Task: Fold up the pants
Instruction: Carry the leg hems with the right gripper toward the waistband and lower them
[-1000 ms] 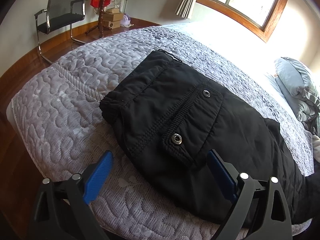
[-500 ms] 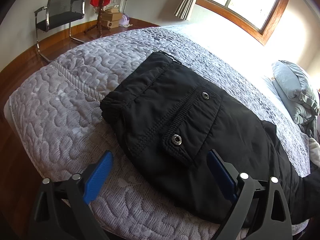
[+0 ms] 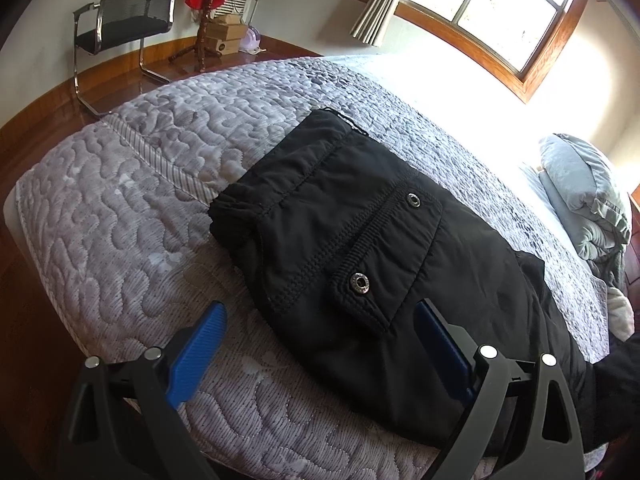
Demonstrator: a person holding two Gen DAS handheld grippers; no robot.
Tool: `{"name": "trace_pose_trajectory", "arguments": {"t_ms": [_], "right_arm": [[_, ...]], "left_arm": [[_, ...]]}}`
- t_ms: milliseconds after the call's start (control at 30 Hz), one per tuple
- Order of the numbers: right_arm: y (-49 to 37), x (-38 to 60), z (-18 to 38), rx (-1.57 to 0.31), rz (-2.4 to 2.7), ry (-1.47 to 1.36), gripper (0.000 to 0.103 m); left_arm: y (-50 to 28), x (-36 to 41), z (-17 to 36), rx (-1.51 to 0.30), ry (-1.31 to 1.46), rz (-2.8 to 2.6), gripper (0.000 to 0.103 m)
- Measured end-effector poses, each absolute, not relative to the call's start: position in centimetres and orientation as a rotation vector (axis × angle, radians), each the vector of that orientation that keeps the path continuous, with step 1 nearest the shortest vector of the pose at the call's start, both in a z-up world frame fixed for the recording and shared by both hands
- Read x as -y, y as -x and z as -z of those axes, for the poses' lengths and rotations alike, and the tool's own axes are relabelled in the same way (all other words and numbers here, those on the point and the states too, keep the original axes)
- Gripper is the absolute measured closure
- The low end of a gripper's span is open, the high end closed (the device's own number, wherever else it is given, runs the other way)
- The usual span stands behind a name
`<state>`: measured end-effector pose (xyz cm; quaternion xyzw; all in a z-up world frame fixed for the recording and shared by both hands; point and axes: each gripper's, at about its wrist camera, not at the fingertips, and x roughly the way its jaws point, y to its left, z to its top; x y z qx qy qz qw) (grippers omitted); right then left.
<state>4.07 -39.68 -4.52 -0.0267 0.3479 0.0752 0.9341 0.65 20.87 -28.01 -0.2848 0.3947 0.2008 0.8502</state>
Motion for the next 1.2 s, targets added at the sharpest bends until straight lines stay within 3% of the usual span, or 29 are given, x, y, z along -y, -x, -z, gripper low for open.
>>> {"name": "trace_pose_trajectory", "arguments": {"t_ms": [1200], "right_arm": [[-5.1, 28.0, 8.9, -0.825, -0.254, 0.248, 0.088]], "left_arm": [[0.8, -22.2, 28.1, -0.789, 0.684, -0.373, 0.008]]}}
